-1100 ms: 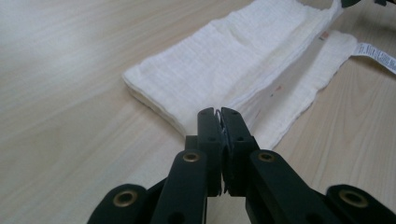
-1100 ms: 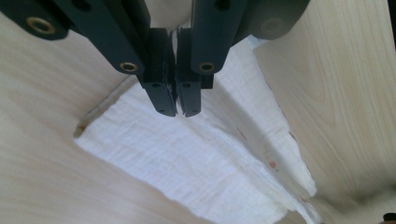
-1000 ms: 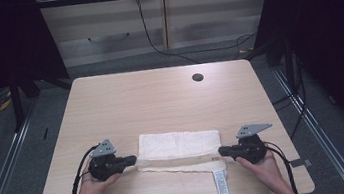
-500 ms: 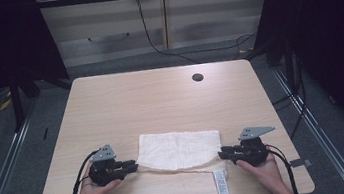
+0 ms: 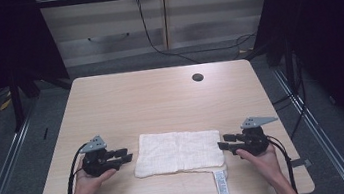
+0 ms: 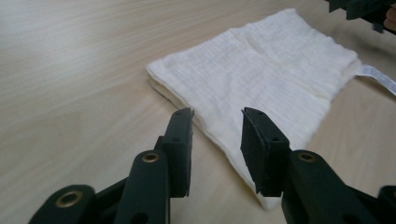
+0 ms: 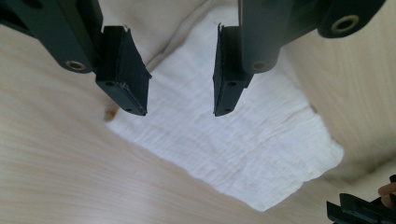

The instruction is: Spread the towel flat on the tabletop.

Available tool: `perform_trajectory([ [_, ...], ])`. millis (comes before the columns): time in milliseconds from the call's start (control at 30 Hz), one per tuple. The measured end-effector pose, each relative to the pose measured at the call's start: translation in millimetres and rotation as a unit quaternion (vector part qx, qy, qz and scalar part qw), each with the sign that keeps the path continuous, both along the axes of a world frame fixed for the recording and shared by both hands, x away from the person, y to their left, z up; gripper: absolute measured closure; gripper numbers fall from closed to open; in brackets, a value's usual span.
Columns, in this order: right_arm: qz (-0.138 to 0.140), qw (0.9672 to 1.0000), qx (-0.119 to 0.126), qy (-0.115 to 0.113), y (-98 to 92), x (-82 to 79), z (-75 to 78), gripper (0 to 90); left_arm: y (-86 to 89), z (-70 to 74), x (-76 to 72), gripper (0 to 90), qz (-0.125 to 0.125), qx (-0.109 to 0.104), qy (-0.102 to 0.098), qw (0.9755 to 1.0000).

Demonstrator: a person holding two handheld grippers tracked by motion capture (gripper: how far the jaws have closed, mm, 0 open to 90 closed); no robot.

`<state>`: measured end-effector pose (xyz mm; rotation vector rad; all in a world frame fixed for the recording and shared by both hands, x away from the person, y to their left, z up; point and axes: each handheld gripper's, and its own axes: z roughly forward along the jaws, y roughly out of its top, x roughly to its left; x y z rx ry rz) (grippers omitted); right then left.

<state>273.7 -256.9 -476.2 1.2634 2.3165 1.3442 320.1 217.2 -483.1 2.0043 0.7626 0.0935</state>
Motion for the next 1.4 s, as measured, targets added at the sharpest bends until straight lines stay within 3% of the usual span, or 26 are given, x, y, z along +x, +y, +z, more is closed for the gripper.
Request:
perform_trajectory([
  [100,-0.006,0.9999,-0.011,0.002,2.4,18.2,1.1,59.7,-14.4,-1.2,13.2,69.1,0.001,0.006,0.006,1.0000],
  [167,-0.006,0.9999,-0.015,-0.001,2.1,28.7,1.9,64.4,-27.2,-2.6,21.8,69.0,-0.013,0.014,0.016,0.9997],
  [300,-0.008,0.9998,-0.017,0.003,2.3,51.0,2.0,69.0,-47.8,-7.5,25.7,70.4,-0.031,0.023,0.019,0.9991],
  [367,-0.011,0.9994,-0.031,0.009,4.6,59.8,-0.7,70.7,-55.7,-13.1,23.7,71.0,-0.042,0.047,0.017,0.9979],
  [433,-0.010,0.9993,-0.033,0.014,6.7,67.0,-5.2,71.3,-56.9,-17.4,22.2,71.6,-0.045,0.052,0.019,0.9974],
  [600,-0.007,0.9995,-0.023,0.020,8.8,70.6,-15.5,70.0,-54.9,-22.1,22.3,72.6,-0.043,0.059,0.019,0.9971],
  [733,-0.002,0.9991,-0.035,0.026,10.8,69.7,-19.4,69.6,-54.4,-23.2,20.9,73.0,-0.040,0.060,0.015,0.9973],
  [833,-0.014,0.9985,-0.044,0.029,10.4,69.2,-23.3,67.4,-55.9,-23.2,18.9,72.9,-0.040,0.068,0.005,0.9969],
  [933,-0.013,0.9985,-0.042,0.032,10.2,68.8,-26.1,66.3,-55.4,-23.9,18.5,73.0,-0.040,0.064,0.002,0.9971],
  [1100,0.008,0.9976,-0.055,0.041,16.0,66.0,-28.7,65.7,-54.2,-24.8,18.4,72.9,-0.039,0.061,0.003,0.9974],
  [1300,0.017,0.9976,-0.052,0.044,17.5,65.1,-29.0,85.6,-53.0,-24.1,16.7,72.8,-0.040,0.066,0.001,0.9971],
  [1400,0.013,0.9979,-0.046,0.043,18.2,64.8,-27.0,87.2,-49.8,-23.5,12.5,72.6,-0.041,0.066,0.004,0.9970],
])
